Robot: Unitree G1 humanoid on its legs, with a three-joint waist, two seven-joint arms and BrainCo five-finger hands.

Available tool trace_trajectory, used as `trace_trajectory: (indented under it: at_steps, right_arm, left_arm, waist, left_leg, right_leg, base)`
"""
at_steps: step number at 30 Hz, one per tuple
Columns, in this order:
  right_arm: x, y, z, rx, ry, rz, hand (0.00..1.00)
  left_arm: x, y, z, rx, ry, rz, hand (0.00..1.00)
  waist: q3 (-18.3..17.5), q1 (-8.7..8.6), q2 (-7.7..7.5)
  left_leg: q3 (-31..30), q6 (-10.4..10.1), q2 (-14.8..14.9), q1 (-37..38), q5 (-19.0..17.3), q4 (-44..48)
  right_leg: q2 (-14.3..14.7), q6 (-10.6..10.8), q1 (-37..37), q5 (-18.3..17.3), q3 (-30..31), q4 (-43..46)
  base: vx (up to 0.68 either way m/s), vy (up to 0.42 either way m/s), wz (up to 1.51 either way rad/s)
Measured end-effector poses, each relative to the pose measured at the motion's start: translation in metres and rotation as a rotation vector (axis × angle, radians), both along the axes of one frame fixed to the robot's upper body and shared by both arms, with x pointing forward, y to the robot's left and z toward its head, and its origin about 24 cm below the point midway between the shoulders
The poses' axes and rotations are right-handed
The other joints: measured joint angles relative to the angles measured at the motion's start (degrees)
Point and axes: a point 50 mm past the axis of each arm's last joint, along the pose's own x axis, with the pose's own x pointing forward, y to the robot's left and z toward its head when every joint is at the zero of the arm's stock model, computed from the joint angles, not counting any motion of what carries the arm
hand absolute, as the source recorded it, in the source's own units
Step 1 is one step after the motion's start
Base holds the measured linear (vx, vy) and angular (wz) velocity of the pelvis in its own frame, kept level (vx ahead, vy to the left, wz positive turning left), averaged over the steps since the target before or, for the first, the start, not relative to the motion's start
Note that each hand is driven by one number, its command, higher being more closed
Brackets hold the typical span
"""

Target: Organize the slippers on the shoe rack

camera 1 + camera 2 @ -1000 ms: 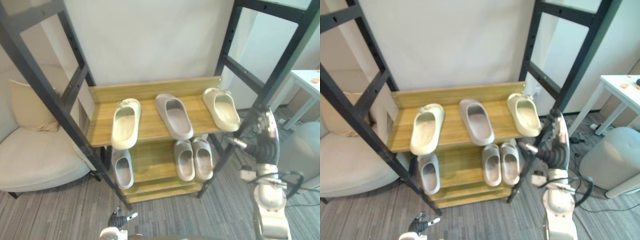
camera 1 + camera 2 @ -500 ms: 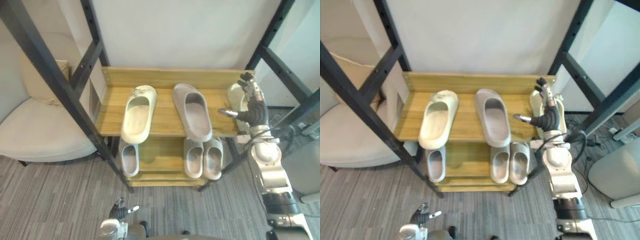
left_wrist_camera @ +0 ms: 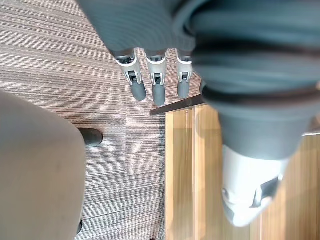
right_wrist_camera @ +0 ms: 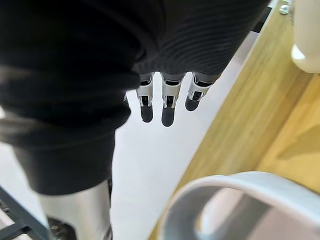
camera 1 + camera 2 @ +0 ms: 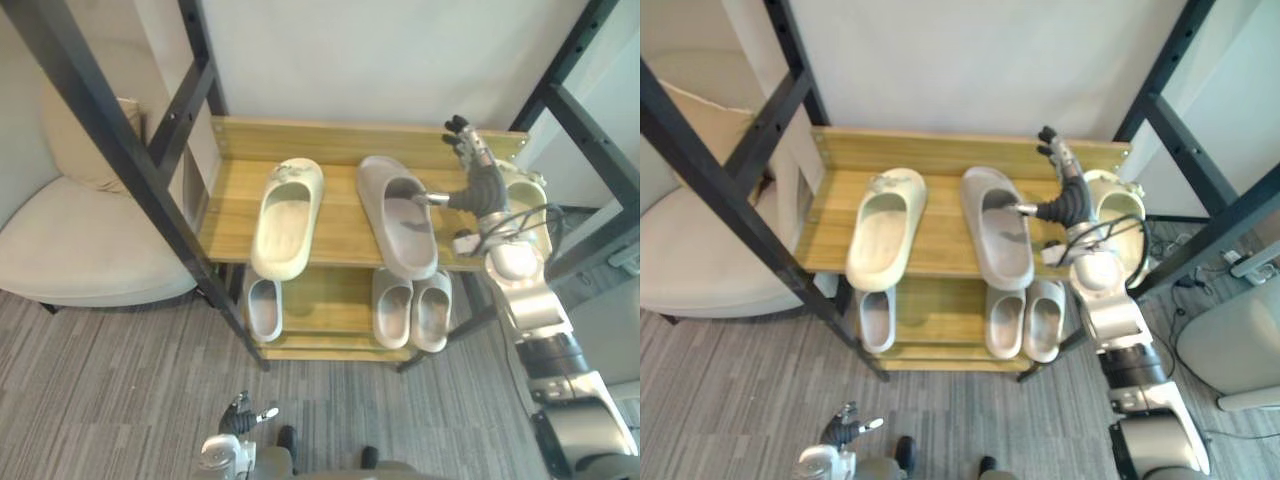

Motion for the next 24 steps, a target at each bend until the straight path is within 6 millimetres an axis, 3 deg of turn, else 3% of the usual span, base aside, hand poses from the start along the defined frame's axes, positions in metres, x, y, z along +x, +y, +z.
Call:
trace_trajectory:
  at_steps: [8,24]
  right_arm:
    - [0.003,-0.006,-0.007,-0.031,0.051,-0.019,0.00]
    - [0.009,-0.016,-0.017,-0.038,0.111,-0.057,0.00]
  left_arm:
    - [0.002,0.001,0.001,-0.007,-0.010,0.015,0.00]
    - [0.002,0.003,0.002,-0.003,-0.015,0.017,0.00]
  waist:
    - [0.7,0.11,-0.46]
    - [0.9,0.11,-1.11]
  left_leg:
    - [-1.4,-1.1,-0.4,0.9,3.6,-4.6]
    - [-2.8,-1.0,-0.6,1.2,3.9,-4.6]
  right_leg:
    - [-0.4,1.6,-0.8,-2.6,-1.1,-0.3]
    - [-0.4,1.6,-0.5,-2.7,-1.1,-0.3]
  base:
    - [-0.07,-0.061,0.07]
    - [-0.01,-0.010,0.00]
